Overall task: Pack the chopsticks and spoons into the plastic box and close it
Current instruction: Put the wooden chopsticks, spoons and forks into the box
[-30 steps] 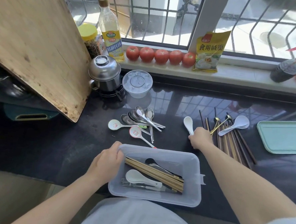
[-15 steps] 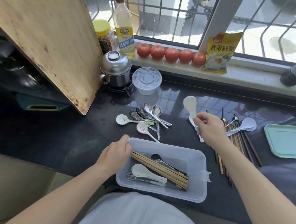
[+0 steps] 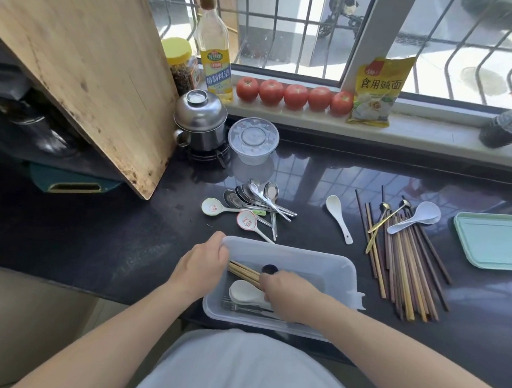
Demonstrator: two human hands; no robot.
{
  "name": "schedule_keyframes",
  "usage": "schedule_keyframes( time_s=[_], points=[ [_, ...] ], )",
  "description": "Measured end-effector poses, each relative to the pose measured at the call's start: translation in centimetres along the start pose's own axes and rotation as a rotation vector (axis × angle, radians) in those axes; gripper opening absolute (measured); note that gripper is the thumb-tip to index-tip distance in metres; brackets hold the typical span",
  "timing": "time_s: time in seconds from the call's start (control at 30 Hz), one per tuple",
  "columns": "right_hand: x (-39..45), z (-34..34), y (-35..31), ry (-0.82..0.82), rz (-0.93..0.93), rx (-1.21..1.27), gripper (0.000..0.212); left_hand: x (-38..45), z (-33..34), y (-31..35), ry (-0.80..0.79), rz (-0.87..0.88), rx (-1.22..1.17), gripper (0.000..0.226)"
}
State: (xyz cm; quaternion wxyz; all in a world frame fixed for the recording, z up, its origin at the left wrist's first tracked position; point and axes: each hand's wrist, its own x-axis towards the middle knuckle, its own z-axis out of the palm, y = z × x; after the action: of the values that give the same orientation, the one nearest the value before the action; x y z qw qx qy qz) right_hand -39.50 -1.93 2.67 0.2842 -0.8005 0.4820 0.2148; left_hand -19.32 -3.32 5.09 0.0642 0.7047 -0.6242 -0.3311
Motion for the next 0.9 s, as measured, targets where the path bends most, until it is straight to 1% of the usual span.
schedule_keyframes(
  time_s=[0.03,0.1,0.17,0.2,0.27,0.3,0.33,0.37,0.4,0.43,0.47,0.53,0.57,0.6,0.67,0.73,0.8,0.83,0.87,0.9],
  points=[
    [0.0,0.1,-0.2,-0.013,0.01,-0.008,0.017,0.0,0.0,0.1,-0.003,-0.002,0.003,0.016],
    [-0.1,0.2,-0.5,0.012,0.02,-0.026,0.017,0.0,0.0,0.1,-0.006,-0.005,-0.001,0.017],
    [-1.1,-0.5,-0.7,0.013,0.043,0.015,0.015,-0.1,0.0,-0.1,-0.009,0.0,-0.012,0.02],
    [-1.9,-1.2,-0.4,0.014,0.044,0.101,0.017,-0.1,0.0,-0.1,-0.01,0.0,-0.016,0.021],
    [-4.1,-3.5,1.0,0.068,0.05,0.444,0.021,0.0,0.1,-0.1,-0.012,-0.005,-0.015,0.021],
    [-4.9,-5.0,2.2,0.156,0.062,0.627,0.019,0.0,0.1,0.0,-0.013,-0.009,-0.011,0.02],
    [-5.3,-6.7,3.6,0.295,0.094,0.77,0.017,0.0,0.1,0.0,-0.013,-0.014,-0.007,0.018],
    [-5.1,-8.1,5.4,0.456,0.155,0.848,0.015,0.0,0.1,0.1,-0.011,-0.022,-0.003,0.017],
    [-4.3,-9.1,7.6,0.593,0.242,0.854,0.014,0.0,0.1,0.1,-0.008,-0.031,0.004,0.016],
    [-2.8,-9.5,10.2,0.667,0.345,0.787,0.012,0.1,0.1,0.1,-0.005,-0.04,0.011,0.015],
    [-1.2,-9.4,12.8,0.665,0.453,0.67,0.012,0.1,0.2,0.2,-0.005,-0.041,0.028,0.015],
    [2.2,-7.8,17.0,0.492,0.622,0.447,0.02,0.0,0.2,0.3,-0.002,-0.041,0.046,0.017],
    [3.6,-6.7,18.2,0.405,0.658,0.382,0.026,-0.1,0.1,0.3,0.001,-0.046,0.052,0.019],
    [4.7,-5.6,18.9,0.356,0.667,0.332,0.032,-0.1,0.1,0.3,0.0,-0.05,0.064,0.019],
    [5.8,-4.0,19.4,0.37,0.661,0.275,0.038,-0.1,0.1,0.4,0.0,-0.057,0.076,0.02],
    [6.6,-3.2,19.6,0.421,0.661,0.267,0.032,-0.1,0.2,0.5,0.003,-0.06,0.072,0.02],
    [6.7,-3.9,19.4,0.434,0.669,0.316,0.022,-0.2,0.1,0.5,0.002,-0.06,0.069,0.019],
    [6.5,-4.6,19.1,0.462,0.65,0.366,0.019,-0.2,0.0,0.5,-0.002,-0.059,0.066,0.019],
    [5.8,-5.7,18.3,0.529,0.605,0.42,0.018,-0.2,0.0,0.5,-0.007,-0.057,0.062,0.019],
    [4.6,-7.0,17.0,0.632,0.521,0.491,0.016,-0.2,-0.1,0.5,-0.014,-0.054,0.059,0.019]
  ],
)
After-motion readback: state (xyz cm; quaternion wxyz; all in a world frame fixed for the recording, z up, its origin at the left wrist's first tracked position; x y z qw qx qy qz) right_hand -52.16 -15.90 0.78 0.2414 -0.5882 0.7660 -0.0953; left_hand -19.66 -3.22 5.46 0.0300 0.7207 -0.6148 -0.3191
